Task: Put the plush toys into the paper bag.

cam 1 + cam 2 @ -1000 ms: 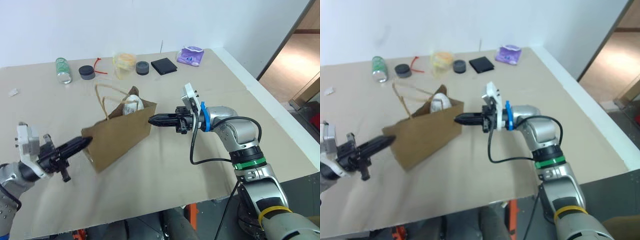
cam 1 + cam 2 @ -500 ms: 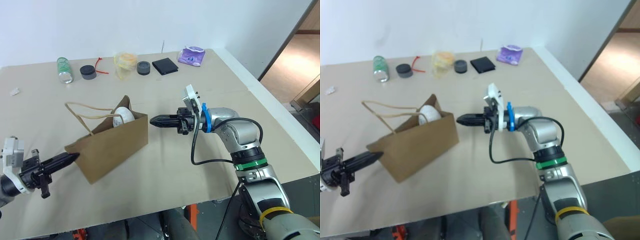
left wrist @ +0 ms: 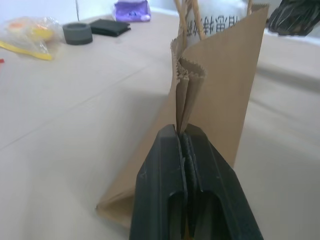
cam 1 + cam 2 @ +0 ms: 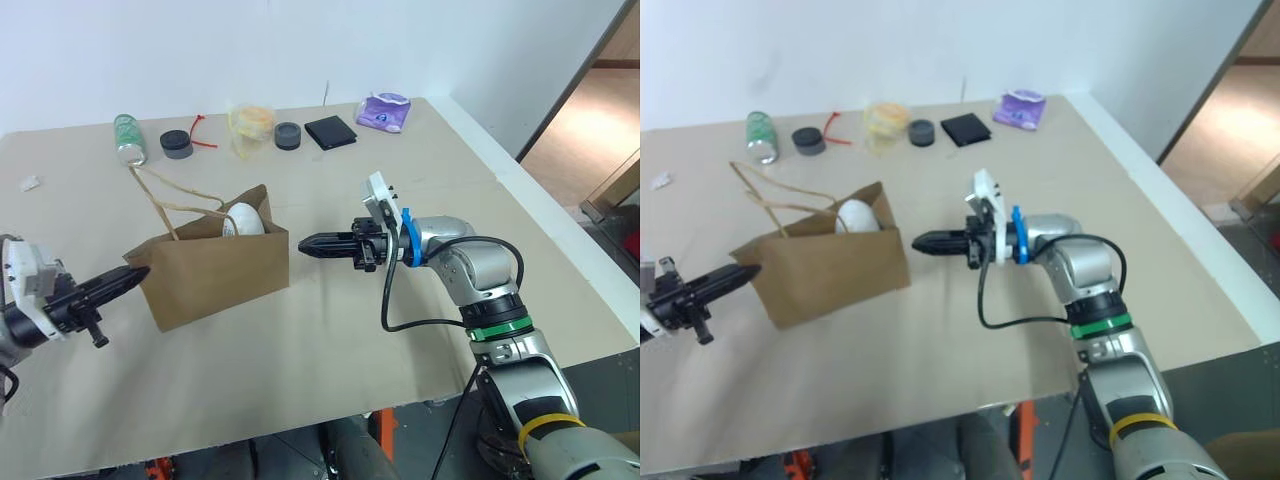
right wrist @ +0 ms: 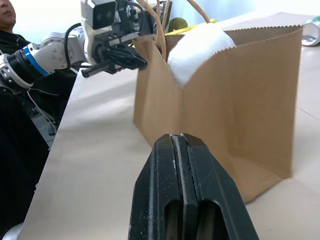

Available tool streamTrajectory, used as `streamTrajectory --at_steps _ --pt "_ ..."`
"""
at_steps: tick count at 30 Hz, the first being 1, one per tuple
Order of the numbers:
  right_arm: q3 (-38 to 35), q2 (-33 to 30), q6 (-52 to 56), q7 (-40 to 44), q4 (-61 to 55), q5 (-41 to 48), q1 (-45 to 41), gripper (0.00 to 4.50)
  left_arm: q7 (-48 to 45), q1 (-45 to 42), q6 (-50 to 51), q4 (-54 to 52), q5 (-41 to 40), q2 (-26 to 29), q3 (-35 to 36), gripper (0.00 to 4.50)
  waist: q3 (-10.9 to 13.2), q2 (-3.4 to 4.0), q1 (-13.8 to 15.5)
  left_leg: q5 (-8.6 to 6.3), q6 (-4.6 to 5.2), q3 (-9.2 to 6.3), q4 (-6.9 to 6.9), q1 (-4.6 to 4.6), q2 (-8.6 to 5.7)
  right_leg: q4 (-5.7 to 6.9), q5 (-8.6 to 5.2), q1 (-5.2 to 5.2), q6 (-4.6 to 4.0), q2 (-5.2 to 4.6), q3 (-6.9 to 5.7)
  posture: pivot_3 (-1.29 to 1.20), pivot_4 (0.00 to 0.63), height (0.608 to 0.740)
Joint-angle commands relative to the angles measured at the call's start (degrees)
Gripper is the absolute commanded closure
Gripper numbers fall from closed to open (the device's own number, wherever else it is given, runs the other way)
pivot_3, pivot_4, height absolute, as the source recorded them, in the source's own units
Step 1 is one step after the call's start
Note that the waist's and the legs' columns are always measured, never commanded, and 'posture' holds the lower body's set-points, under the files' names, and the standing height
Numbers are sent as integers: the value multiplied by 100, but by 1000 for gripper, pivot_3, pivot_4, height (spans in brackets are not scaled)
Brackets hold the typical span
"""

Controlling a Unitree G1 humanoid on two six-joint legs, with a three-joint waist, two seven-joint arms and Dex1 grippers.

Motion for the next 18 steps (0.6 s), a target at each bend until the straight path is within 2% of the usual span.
streamTrajectory --at_steps 1,6,10,18 --pt "-36 7 7 15 -214 69 -8 4500 192 -340 -402 293 335 65 -43 4410 0 0 3 0 0 0 0 0 0 0 0 0 0 0 0 0 150 740" --pt "-50 5 20 -20 -290 68 37 4500 450 -836 -736 832 696 64 -163 4410 0 0 2 0 0 -1 1 0 0 3 1 0 0 1 1 0 150 740" --pt "-129 -42 -36 -45 -240 51 37 4500 209 -886 -909 954 695 87 -230 4410 0 0 1 0 0 1 1 -1 0 4 1 0 0 0 3 0 150 740" --pt "-108 -42 -67 -84 -239 43 54 4500 -248 -657 -729 509 193 -14 -218 4410 0 0 3 0 0 -2 4 -1 0 7 2 1 1 0 0 0 150 740"
